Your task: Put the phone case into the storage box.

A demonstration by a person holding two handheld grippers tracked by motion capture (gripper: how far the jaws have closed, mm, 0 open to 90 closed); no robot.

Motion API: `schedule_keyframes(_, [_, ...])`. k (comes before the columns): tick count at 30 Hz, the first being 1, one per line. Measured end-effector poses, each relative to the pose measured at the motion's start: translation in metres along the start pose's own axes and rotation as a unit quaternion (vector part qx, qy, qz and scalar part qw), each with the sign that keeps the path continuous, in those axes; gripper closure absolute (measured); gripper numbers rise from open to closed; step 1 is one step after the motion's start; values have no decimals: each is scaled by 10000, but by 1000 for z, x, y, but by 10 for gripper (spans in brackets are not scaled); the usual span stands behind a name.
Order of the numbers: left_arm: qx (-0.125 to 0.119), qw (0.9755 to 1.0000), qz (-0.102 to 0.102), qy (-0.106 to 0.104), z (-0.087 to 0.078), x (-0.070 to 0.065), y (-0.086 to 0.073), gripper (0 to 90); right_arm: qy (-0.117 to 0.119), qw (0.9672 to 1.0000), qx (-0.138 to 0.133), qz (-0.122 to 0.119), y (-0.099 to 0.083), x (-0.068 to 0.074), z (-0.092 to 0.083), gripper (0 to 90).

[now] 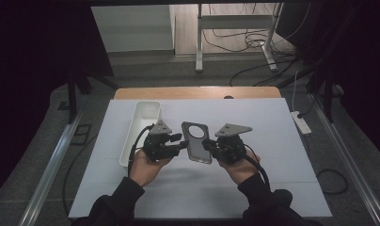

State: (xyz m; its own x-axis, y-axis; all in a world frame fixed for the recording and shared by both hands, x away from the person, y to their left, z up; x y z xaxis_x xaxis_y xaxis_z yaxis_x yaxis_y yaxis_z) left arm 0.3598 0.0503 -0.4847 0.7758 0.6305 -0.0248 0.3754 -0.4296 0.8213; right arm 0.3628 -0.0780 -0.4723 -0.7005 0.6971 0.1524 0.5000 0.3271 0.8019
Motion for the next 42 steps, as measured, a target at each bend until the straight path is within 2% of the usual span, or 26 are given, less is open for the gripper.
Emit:
schedule_keyframes(10, [104,9998,-175,3,-1,0,-1,819,-3,10000,-1,53,0,4,2,811])
schedule_keyframes(15, [-4,9995,-308,-56,-5,2,0,843,60,9999,-41,94,0,9,2,809])
schedule_keyframes(19, [-56,9991,-411,5,-6,4,0,873,141,9999,-36,92,0,11,3,806])
schedule_keyframes(20, [-59,9988,-486,13,-7,5,0,879,261,9996,-28,105,-1,14,4,800])
schedule_keyframes(25, [1,9986,-514,106,-6,6,-1,889,448,9990,24,89,-2,21,7,753])
schedule_keyframes(34, [26,9972,-666,353,-10,15,-2,890,463,9988,16,137,-3,17,3,639])
schedule_keyframes(42, [-23,9963,-742,426,-15,21,0,890,425,9991,32,16,-4,14,-5,554])
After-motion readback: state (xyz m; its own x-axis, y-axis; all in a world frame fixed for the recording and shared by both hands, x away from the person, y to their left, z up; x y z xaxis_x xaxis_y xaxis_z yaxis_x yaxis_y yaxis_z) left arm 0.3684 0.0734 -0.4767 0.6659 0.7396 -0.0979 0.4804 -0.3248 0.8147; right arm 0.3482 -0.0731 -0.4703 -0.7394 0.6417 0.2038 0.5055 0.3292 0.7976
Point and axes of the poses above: each handheld gripper's, and its own axes: z roughly forward along the jaws, y roughly out of its top, x roughly to its left, the point moved 9 cm from there along z, roughly forward along the jaws, and after that the axes turned 9 degrees about z, right-handed, at the moved point
